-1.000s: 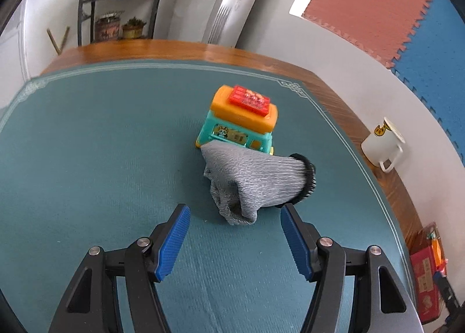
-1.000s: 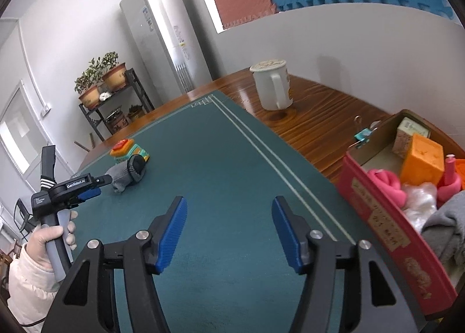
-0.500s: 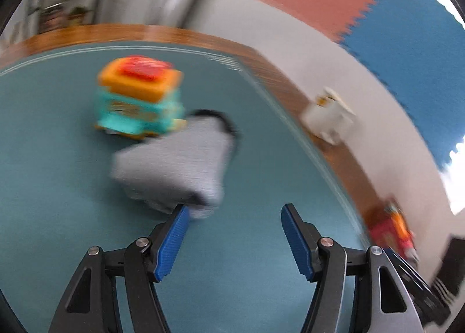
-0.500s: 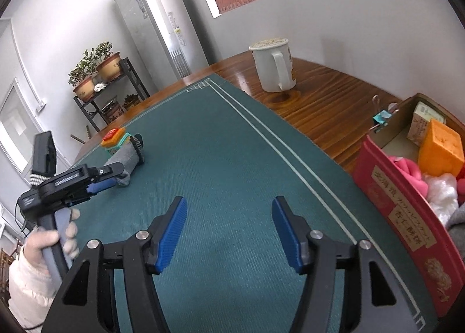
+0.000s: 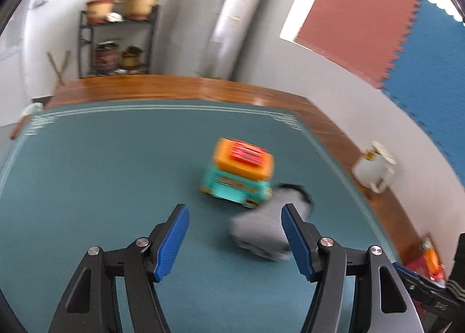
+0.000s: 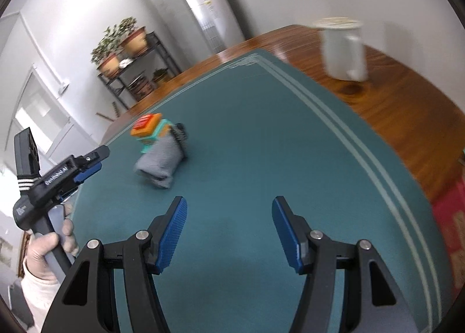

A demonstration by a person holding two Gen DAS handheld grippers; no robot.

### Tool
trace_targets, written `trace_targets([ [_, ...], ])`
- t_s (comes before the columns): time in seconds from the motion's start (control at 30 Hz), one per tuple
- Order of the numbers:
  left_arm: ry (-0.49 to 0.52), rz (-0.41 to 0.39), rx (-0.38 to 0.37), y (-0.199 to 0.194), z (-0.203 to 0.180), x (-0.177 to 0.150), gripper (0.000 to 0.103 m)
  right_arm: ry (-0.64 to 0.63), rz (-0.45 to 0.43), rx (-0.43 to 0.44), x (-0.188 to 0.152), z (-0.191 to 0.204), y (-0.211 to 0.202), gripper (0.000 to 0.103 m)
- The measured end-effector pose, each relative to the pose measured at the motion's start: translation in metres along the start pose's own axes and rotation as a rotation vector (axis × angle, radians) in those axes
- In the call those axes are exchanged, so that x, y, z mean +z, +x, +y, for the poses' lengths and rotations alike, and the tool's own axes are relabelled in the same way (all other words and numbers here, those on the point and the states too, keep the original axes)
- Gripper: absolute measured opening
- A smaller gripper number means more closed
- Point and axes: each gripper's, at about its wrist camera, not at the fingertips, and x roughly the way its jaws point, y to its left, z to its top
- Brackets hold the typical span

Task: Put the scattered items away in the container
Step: 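Grasp the remaining grey glove with the right gripper, then carry the glove to the red tin box and open the right gripper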

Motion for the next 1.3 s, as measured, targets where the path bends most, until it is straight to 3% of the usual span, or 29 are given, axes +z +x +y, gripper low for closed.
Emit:
trace_targets([
  [0.3,-0.026,-0.003,0.062,0.008,0.024,0.012,0.067,0.094,0.124,0.156,0.028,0.053,0.089,0.065],
  [0.53,-0.061,0.003,0.048,0.014,0.027,0.018,0.067,0.179,0.198,0.193,0.035,0.065,0.146,0.065],
  [0.57,-0.063,0.004,0.046,0.014,0.026,0.018,0.067,0.19,0.209,0.197,0.036,0.067,0.154,0.064],
  [0.67,-0.063,0.018,0.042,0.018,0.024,0.017,0.067,0.182,0.198,0.198,0.036,0.067,0.161,0.048],
  [0.8,-0.061,0.045,0.041,0.025,0.02,0.012,0.067,0.17,0.176,0.208,0.034,0.059,0.145,0.029],
  [0.97,-0.044,0.063,0.034,0.03,0.012,0.005,0.067,0.18,0.102,0.203,0.025,0.031,0.098,0.026],
  [1.13,-0.018,0.082,0.019,0.034,-0.001,-0.002,0.067,0.218,-0.036,0.174,0.014,-0.015,0.011,0.025],
  [1.3,-0.016,0.116,-0.008,0.039,-0.012,-0.01,0.067,0.25,-0.222,0.035,0.004,-0.063,-0.096,0.025],
])
